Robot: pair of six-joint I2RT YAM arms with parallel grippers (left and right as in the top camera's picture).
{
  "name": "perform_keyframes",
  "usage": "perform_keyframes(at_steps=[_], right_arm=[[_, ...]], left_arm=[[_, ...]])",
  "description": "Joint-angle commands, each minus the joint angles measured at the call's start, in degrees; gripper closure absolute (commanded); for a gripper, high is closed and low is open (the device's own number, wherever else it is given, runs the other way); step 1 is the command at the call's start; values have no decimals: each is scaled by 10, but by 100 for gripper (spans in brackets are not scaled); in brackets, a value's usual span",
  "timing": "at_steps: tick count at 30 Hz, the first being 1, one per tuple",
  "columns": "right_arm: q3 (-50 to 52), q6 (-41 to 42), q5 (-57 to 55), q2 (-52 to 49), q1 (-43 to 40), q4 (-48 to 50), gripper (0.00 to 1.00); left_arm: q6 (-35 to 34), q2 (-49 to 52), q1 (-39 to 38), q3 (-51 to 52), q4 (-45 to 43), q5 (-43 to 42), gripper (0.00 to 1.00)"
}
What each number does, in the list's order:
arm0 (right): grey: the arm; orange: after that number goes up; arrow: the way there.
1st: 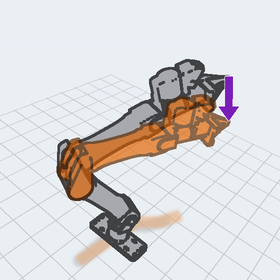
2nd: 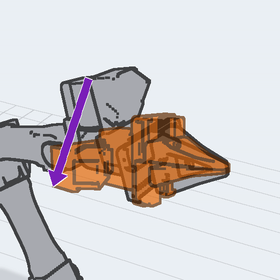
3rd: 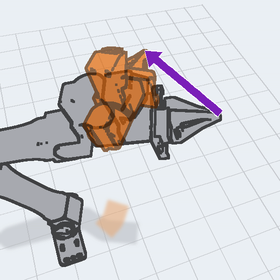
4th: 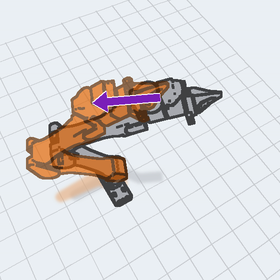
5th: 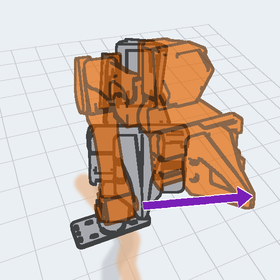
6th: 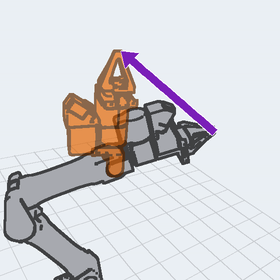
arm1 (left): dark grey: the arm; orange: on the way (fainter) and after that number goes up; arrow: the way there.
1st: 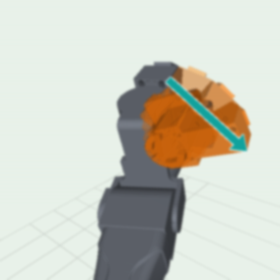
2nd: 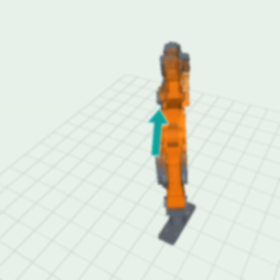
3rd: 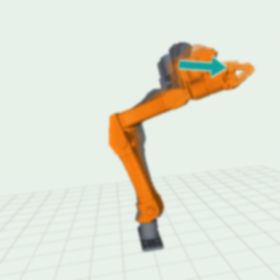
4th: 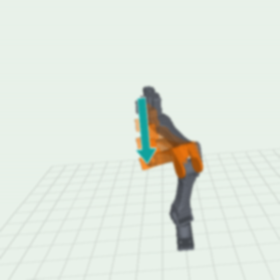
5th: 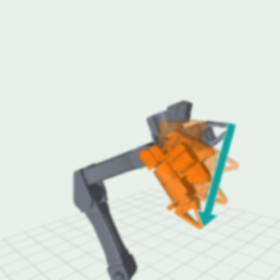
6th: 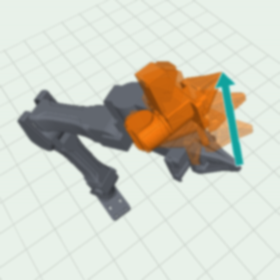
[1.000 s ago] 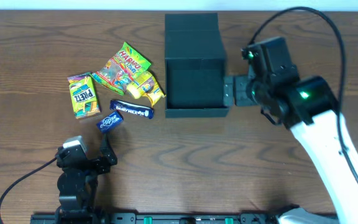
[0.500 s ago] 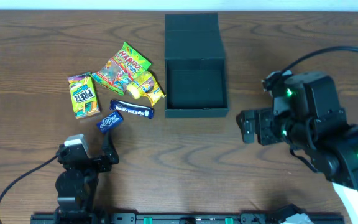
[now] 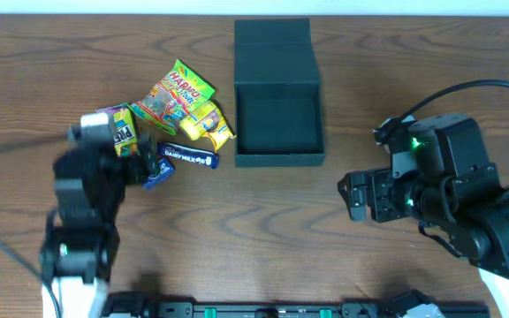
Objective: Pack container
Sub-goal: 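Reach the left gripper to the green Haribo bag and grasp it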
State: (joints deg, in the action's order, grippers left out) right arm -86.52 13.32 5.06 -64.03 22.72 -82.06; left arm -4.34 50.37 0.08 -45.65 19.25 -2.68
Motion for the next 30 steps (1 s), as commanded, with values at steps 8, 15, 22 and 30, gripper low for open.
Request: perform_keyframes(at_steps=[8, 15, 22, 30], right_arm=[[-6, -7, 3, -1, -6, 0, 1], [-6, -7, 3, -1, -6, 0, 1], [-6, -7, 3, -1, -6, 0, 1], [-6, -7, 3, -1, -6, 0, 1]], left_arm=[[110, 257, -1, -239, 108, -37, 5], [167, 408, -1, -379, 211, -64, 5], [172, 530, -1, -453, 224, -65, 5], [173, 555, 0, -453, 129, -64, 5]])
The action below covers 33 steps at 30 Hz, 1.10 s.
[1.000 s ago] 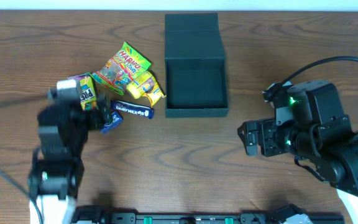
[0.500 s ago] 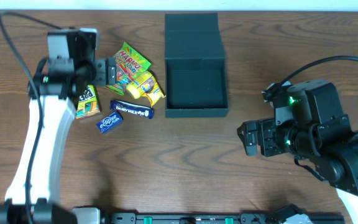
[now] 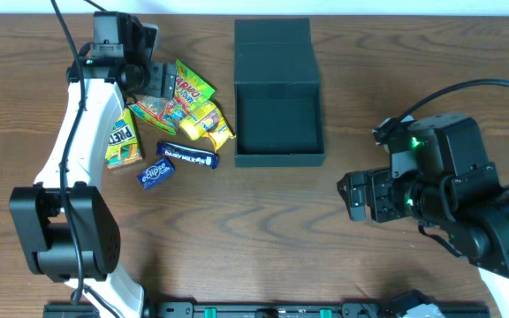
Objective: Pack container
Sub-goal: 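Reach the left gripper to the green Haribo bag and grasp it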
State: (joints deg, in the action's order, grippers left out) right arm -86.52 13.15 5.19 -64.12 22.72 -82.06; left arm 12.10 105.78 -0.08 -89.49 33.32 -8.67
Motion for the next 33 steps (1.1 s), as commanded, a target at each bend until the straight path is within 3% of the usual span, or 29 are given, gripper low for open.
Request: perform_keyframes(at_steps=[1, 18, 33], right_arm=[[-6, -6, 2, 0, -6, 0, 1], [-6, -6, 2, 0, -6, 0, 1], [-6, -6, 2, 0, -6, 0, 1]], left_arm=[[14, 3, 1, -14, -17, -4, 5], [84, 124, 36, -14, -2, -51, 5], [102, 203, 56, -14, -5, -89, 5]])
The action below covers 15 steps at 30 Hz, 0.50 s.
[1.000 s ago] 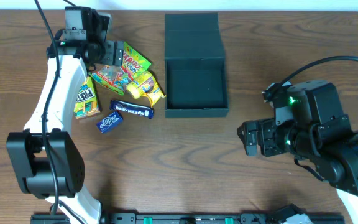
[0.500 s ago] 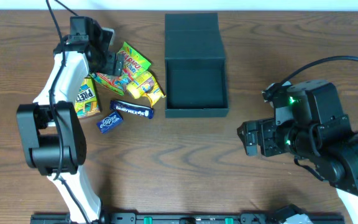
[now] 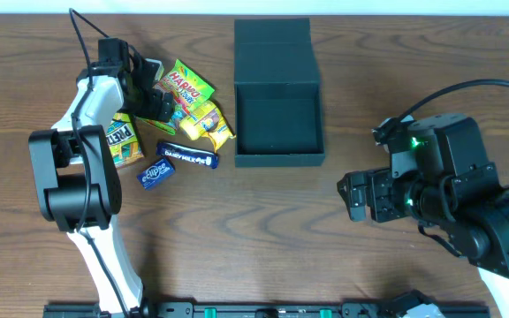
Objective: Pack container
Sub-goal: 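Reach the left gripper to the green Haribo bag and grasp it, then lift the Haribo bag with the left gripper and carry it into the box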
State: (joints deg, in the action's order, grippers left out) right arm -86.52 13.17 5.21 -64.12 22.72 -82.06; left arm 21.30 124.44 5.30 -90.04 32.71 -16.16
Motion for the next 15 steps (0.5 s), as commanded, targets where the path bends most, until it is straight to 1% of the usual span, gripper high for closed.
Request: perform_keyframes(at_steps=[1, 2, 3, 4, 7, 11, 12, 15], right_arm=[[-6, -6, 2, 0, -6, 0, 1], [-6, -6, 2, 0, -6, 0, 1], [-6, -6, 2, 0, -6, 0, 1], [-6, -6, 2, 0, -6, 0, 1], [-6, -6, 2, 0, -6, 0, 1], [-6, -6, 2, 0, -6, 0, 1], [-6, -6, 2, 0, -6, 0, 1], [-6, -6, 2, 0, -6, 0, 1]], left_arm=[[10, 22, 3, -9, 0, -15, 5], [10, 24, 3, -9, 0, -14, 4], [10, 29, 4, -9, 0, -14, 0], [10, 34, 4, -9, 0, -14, 7], [10, 51, 3, -9, 1, -14, 16], [10, 65, 3, -9, 3, -14, 17], [10, 68, 3, -9, 4, -14, 21], [10, 72, 3, -9, 5, -12, 40]])
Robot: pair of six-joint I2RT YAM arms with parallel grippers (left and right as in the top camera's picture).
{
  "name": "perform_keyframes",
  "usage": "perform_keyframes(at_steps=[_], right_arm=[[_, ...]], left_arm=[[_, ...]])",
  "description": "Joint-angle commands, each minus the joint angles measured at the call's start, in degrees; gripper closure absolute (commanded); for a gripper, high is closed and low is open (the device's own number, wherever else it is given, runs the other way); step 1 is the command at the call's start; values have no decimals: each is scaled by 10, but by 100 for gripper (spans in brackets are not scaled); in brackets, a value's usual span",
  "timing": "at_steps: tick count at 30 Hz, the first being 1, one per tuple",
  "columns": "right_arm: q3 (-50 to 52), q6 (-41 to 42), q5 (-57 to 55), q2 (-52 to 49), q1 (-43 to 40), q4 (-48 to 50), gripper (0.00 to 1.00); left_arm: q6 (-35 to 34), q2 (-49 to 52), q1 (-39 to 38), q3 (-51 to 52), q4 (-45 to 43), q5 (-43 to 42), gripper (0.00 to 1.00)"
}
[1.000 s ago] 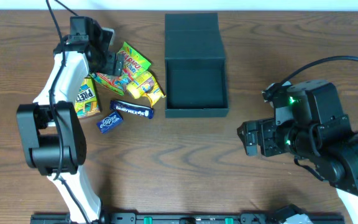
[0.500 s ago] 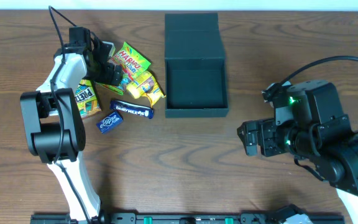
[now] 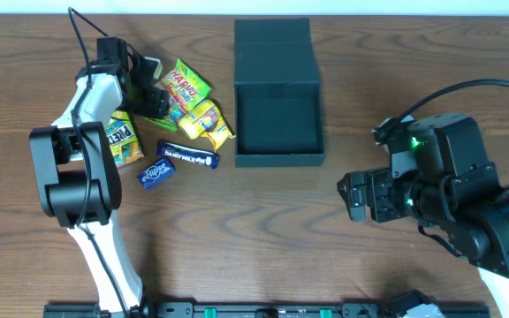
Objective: Pack container
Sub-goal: 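Lift the Haribo bag with the left gripper and carry it into the box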
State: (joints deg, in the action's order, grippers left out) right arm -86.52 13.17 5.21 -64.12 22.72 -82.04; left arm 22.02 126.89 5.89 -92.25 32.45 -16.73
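The open dark green box (image 3: 278,128) stands at the table's middle back, its inside bare and its lid (image 3: 272,49) folded back behind it. Left of the box lie the snacks: a Haribo bag (image 3: 188,81), a clear gummy bag (image 3: 168,110), a yellow packet (image 3: 210,124), a Dairy Milk bar (image 3: 188,157), a blue Eclipse pack (image 3: 155,174) and a yellow-black pack (image 3: 124,141). My left gripper (image 3: 155,93) hangs over the gummy bag's left end; how its jaws stand is not clear. My right gripper (image 3: 350,196) waits right of the box, holding nothing visible.
The left arm (image 3: 78,168) reaches from the front left along the snack pile's left side. The bulky right arm (image 3: 467,203) fills the right front. A black rail (image 3: 254,311) runs along the front edge.
My left gripper has shifted slightly toward the far edge above the gummy bag. The snacks, the box and the right arm have not moved.
At first my left arm was folded low at the front left, its gripper by the Eclipse pack. Then it was stretched to the back, gripper beside the Haribo bag. Later it was over the gummy bag, and it is still there. The right arm stayed still throughout.
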Motion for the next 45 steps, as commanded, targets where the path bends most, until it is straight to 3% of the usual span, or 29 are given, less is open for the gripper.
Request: perform_keyframes(at_steps=[1, 6, 9, 16, 23, 32, 40, 45], right_arm=[[-6, -6, 2, 0, -6, -1, 1], [-6, -6, 2, 0, -6, -1, 1], [-6, -6, 2, 0, -6, -1, 1], [-6, -6, 2, 0, -6, -1, 1], [-6, -6, 2, 0, -6, -1, 1], [-6, -6, 2, 0, -6, -1, 1], [-6, -6, 2, 0, -6, -1, 1], [-6, -6, 2, 0, -6, -1, 1]], left_arm=[[3, 48, -2, 13, 8, -7, 46], [3, 49, -2, 13, 11, -7, 73], [-10, 49, -2, 13, 15, 6, 94], [-56, 42, -3, -16, 60, 23, 94], [-136, 36, -3, -124, 171, 23, 94], [-199, -57, -15, -155, 224, 23, 94], [-253, -171, -79, -155, 235, 27, 94], [-325, -200, -153, -155, 259, 67, 94]])
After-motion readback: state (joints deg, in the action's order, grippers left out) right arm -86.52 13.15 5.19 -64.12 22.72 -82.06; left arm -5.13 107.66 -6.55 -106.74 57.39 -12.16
